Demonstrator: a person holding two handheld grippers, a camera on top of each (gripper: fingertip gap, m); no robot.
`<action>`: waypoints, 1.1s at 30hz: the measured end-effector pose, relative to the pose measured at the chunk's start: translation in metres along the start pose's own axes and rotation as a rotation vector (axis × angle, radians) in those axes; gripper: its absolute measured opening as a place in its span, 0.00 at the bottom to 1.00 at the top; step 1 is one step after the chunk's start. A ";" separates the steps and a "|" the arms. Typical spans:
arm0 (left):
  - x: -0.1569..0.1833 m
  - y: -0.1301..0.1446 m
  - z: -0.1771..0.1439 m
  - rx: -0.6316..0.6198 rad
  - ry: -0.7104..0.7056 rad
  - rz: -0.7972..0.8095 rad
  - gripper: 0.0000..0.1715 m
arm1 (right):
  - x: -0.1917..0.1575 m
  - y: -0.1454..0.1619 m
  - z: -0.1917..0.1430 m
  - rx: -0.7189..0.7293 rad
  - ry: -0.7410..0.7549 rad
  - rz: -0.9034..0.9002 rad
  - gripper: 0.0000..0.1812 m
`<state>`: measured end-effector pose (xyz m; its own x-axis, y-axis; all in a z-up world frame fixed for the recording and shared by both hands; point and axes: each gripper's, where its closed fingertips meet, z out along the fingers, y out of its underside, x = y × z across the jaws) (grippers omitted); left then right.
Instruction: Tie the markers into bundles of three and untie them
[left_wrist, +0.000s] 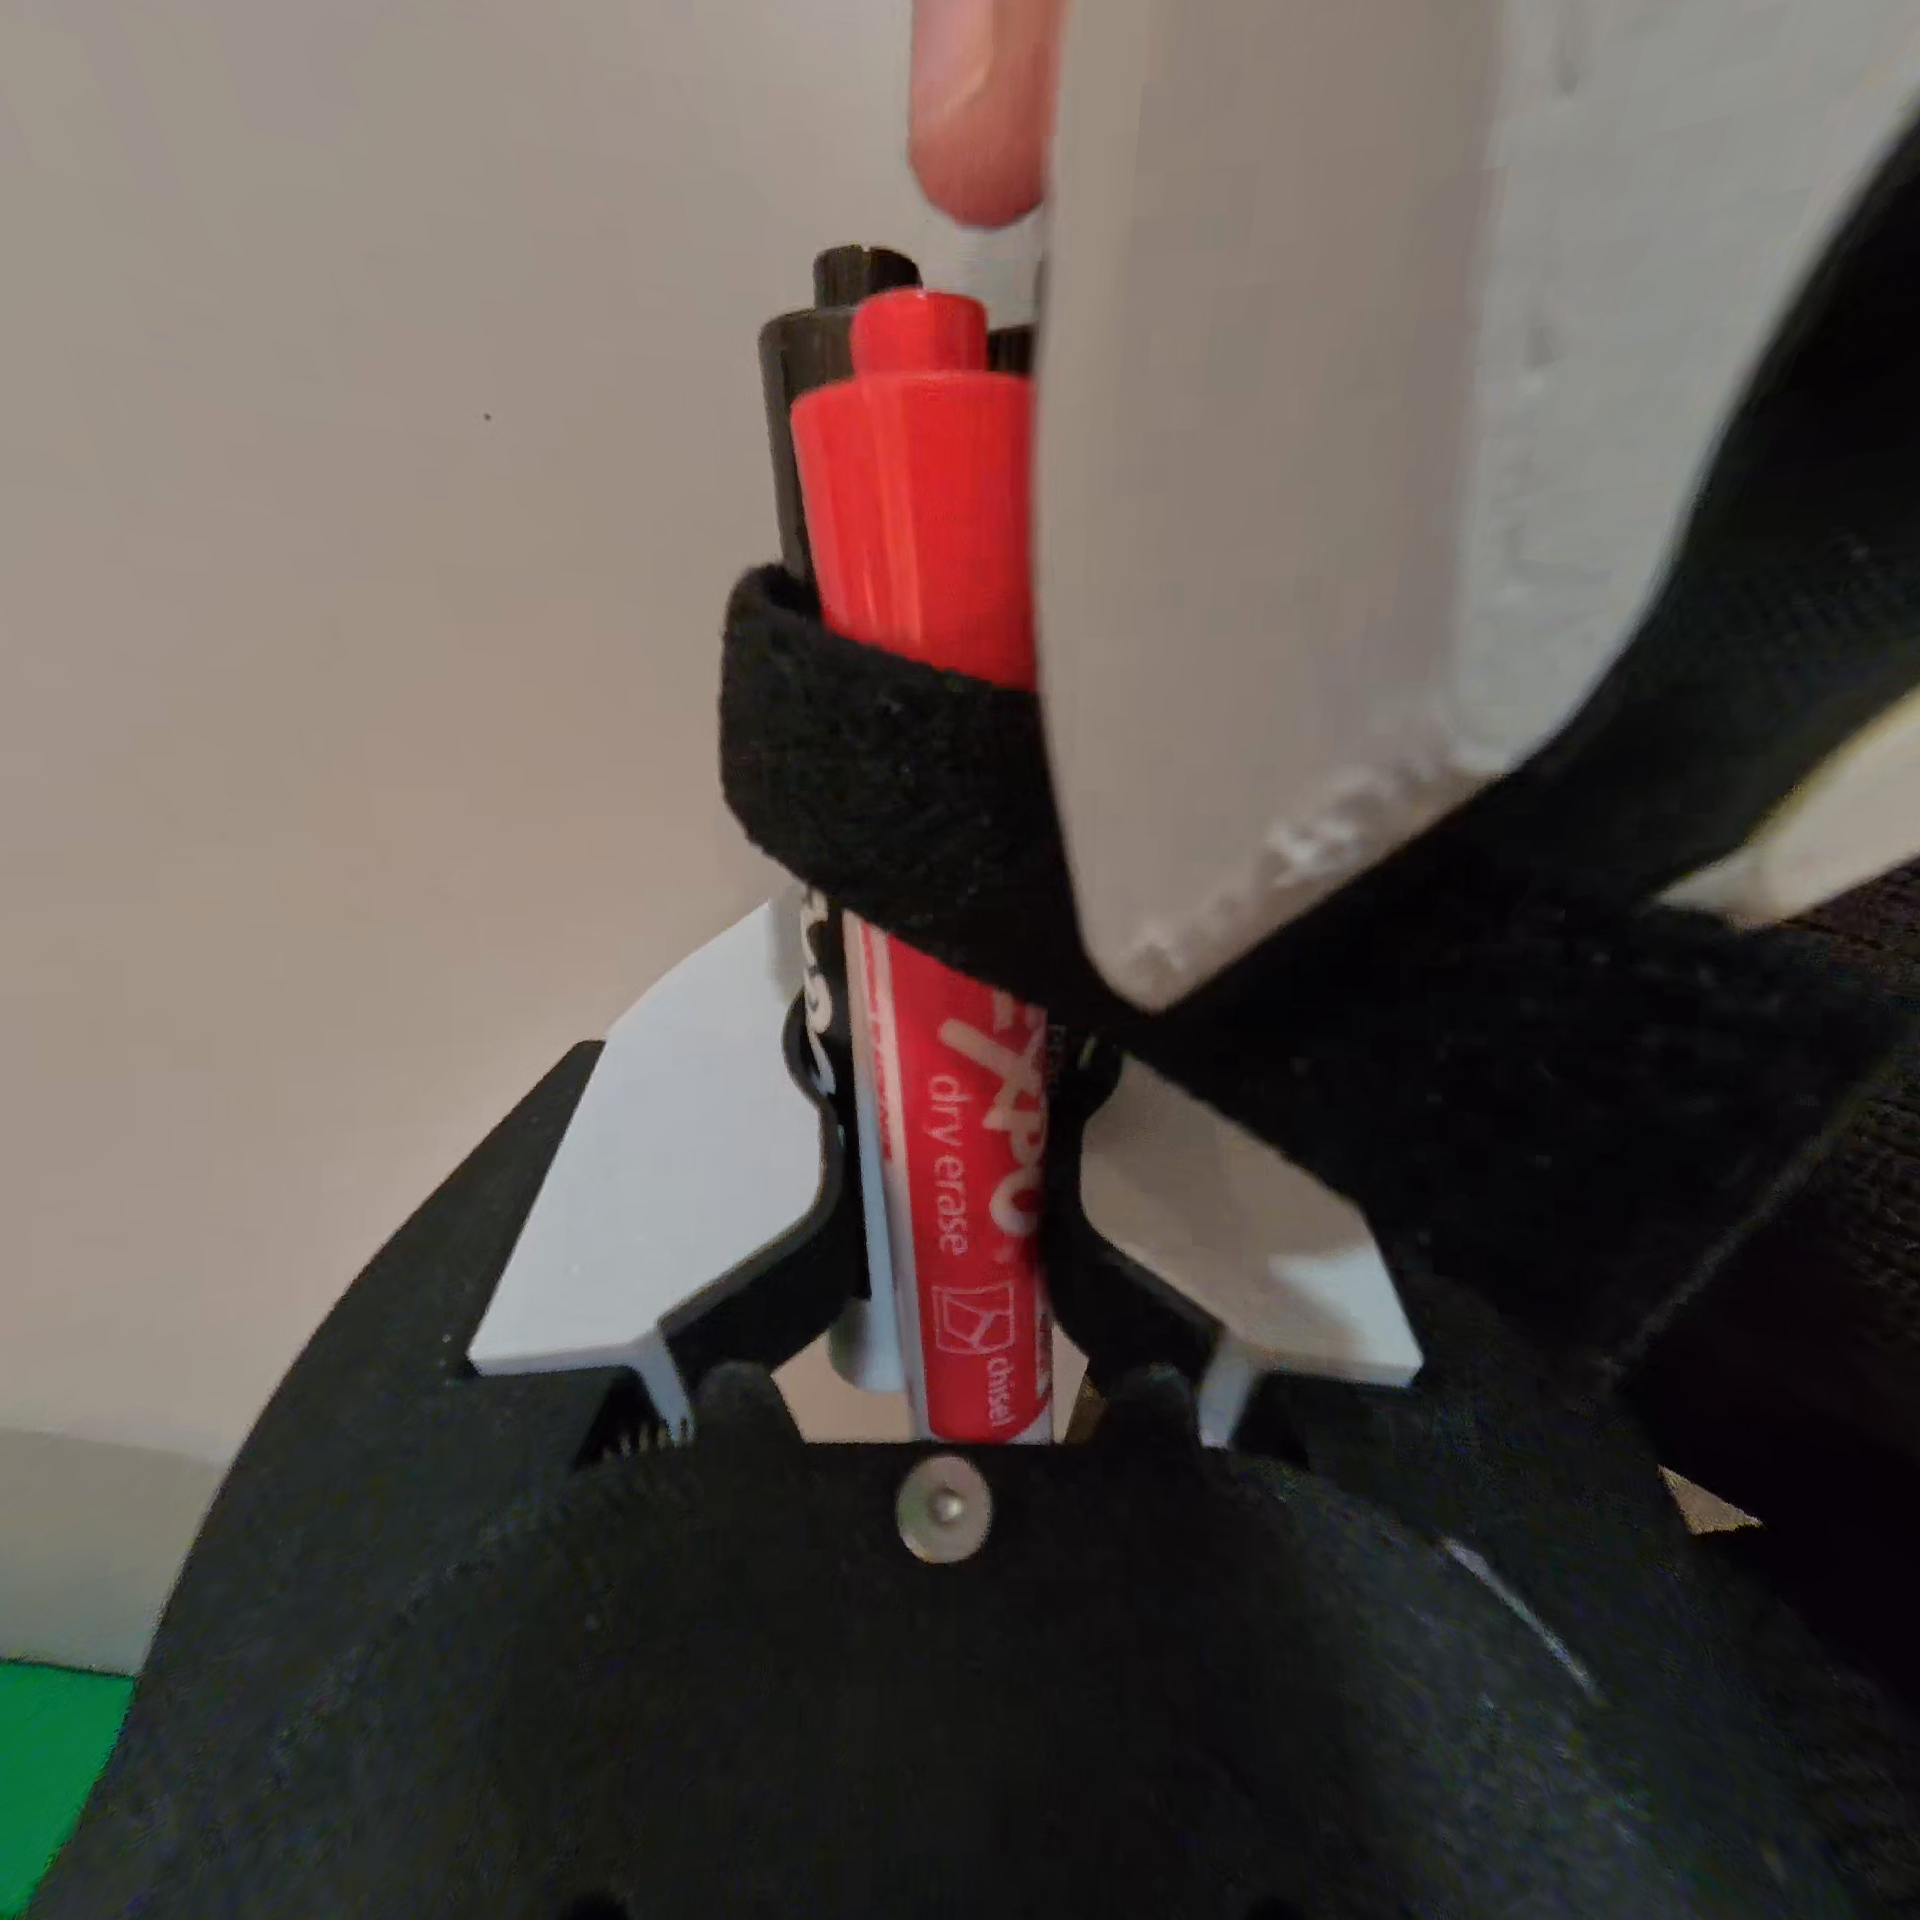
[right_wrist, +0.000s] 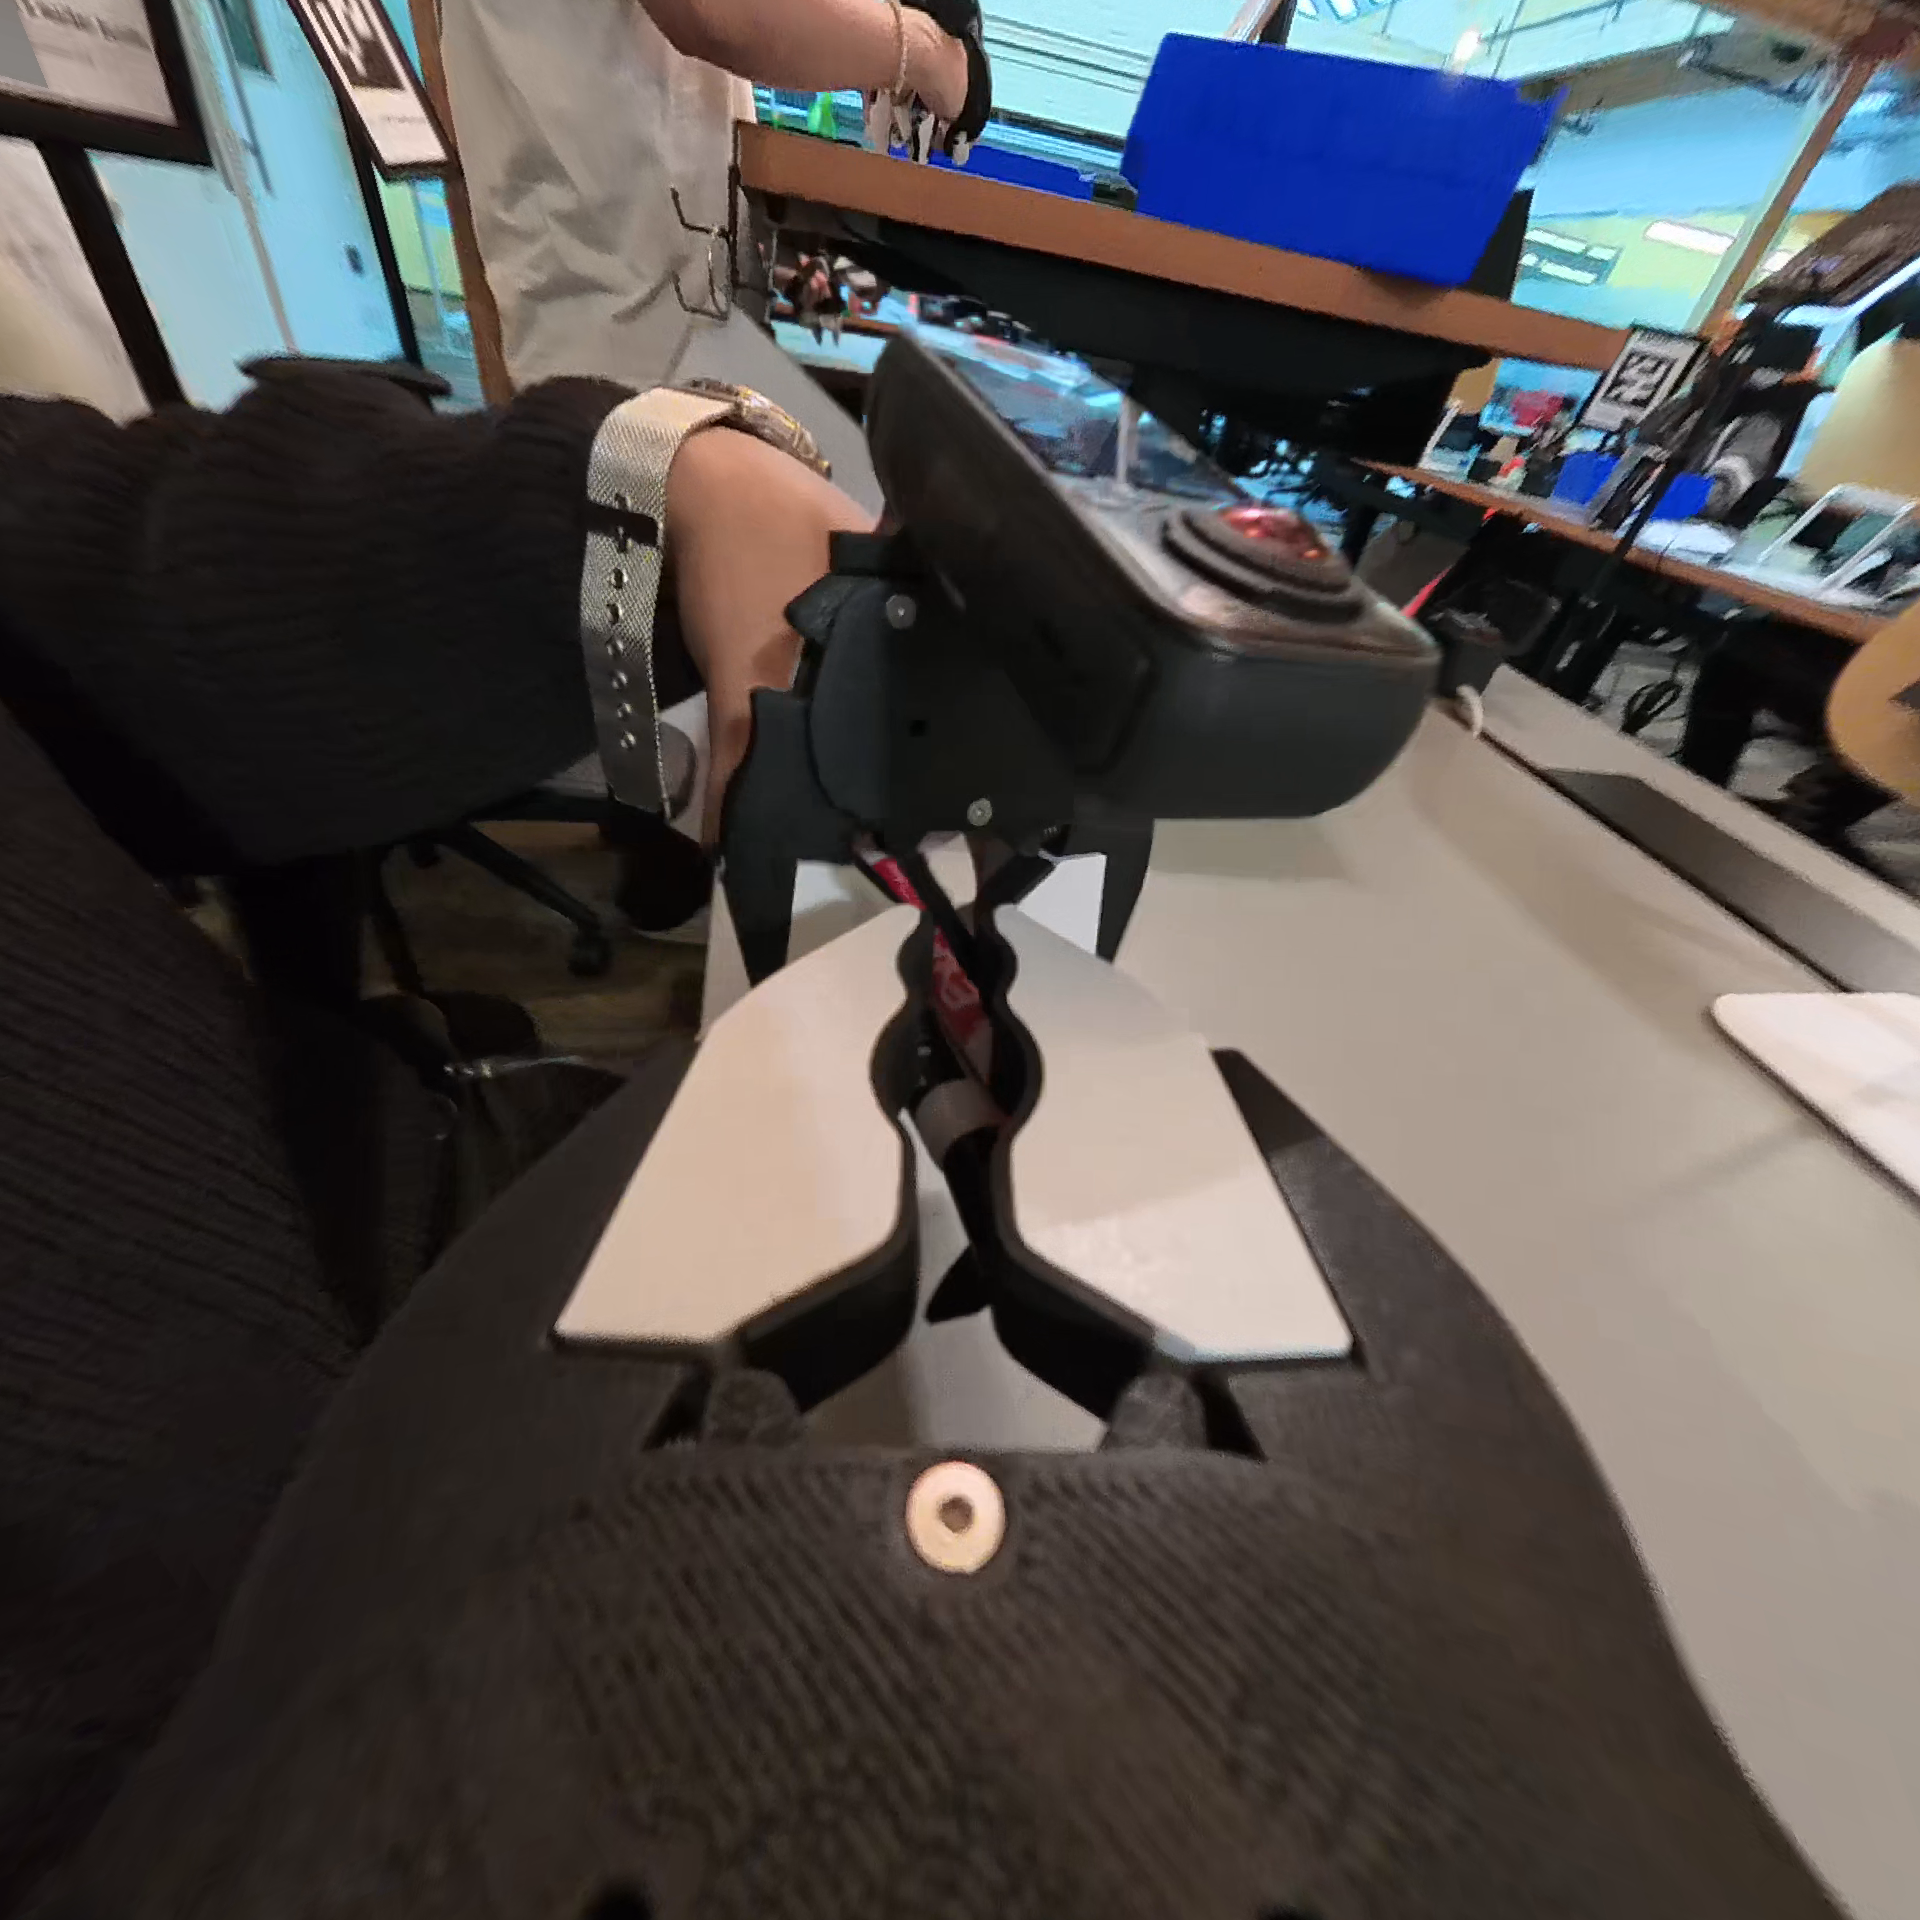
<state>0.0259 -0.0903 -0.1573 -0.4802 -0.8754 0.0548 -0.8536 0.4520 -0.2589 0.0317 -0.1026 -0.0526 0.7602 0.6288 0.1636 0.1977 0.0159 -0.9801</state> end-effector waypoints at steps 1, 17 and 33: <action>-0.002 0.000 -0.001 0.005 -0.007 -0.005 0.24 | -0.001 0.000 -0.001 -0.003 0.014 -0.038 0.04; -0.010 -0.001 -0.011 0.059 -0.039 -0.006 0.25 | -0.008 -0.005 0.006 -0.036 0.151 -0.346 0.03; -0.009 -0.007 -0.019 0.092 -0.062 0.013 0.25 | -0.018 -0.002 0.001 -0.076 0.089 -0.416 0.07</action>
<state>0.0321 -0.0818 -0.1374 -0.4752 -0.8798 -0.0077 -0.8241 0.4482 -0.3464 0.0173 -0.1128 -0.0536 0.6561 0.5111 0.5553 0.5413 0.1940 -0.8181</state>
